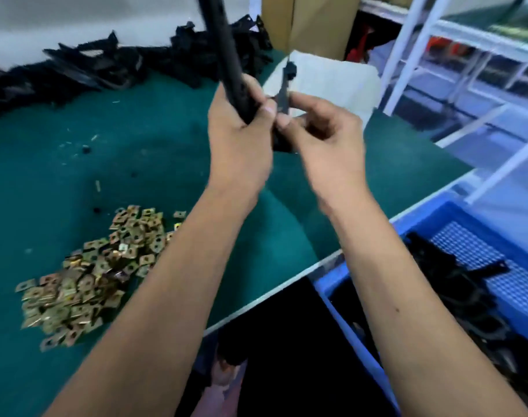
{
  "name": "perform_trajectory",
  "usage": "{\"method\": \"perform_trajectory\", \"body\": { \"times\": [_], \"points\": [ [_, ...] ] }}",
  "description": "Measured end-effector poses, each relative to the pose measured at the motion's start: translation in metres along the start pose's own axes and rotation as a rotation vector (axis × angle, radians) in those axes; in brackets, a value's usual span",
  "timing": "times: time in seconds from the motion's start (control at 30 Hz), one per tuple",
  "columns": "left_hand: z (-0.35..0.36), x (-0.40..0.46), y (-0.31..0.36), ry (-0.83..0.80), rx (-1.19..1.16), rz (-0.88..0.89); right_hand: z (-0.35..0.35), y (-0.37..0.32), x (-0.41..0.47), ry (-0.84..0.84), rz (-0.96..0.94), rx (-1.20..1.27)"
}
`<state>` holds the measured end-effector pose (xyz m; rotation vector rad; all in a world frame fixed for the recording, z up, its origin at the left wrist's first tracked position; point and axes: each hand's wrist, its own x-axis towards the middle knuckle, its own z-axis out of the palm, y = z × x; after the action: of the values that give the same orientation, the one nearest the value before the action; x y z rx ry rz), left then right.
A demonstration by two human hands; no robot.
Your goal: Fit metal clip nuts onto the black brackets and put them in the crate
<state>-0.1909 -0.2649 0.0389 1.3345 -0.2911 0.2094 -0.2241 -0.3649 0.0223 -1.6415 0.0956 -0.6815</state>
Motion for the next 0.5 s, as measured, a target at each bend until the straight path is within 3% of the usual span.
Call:
{"method": "perform_trajectory", "body": {
  "times": [0.17, 0.23, 0.4, 0.5],
  "points": [
    [0.16, -0.058, -0.022, -0.483, 0.161, -0.202, -0.179, 0.022, -0.03, 0.389, 0.136, -0.11],
    [0.21, -0.094, -0.039, -0.617, 0.179, -0.382, -0.245, 0.036, -0.054, 0.504, 0.243, -0.221],
    [0.267, -0.185, -0.096, -0.679, -0.023, -1.008, -0.346, 0.092, -0.123, 0.63, 0.664, -0.666],
    [0.269, -0.225, -0.115, -0.729, -0.045, -1.237, -0.364, 0.116, -0.153, 0.655, 0.804, -0.908]
  ]
}}
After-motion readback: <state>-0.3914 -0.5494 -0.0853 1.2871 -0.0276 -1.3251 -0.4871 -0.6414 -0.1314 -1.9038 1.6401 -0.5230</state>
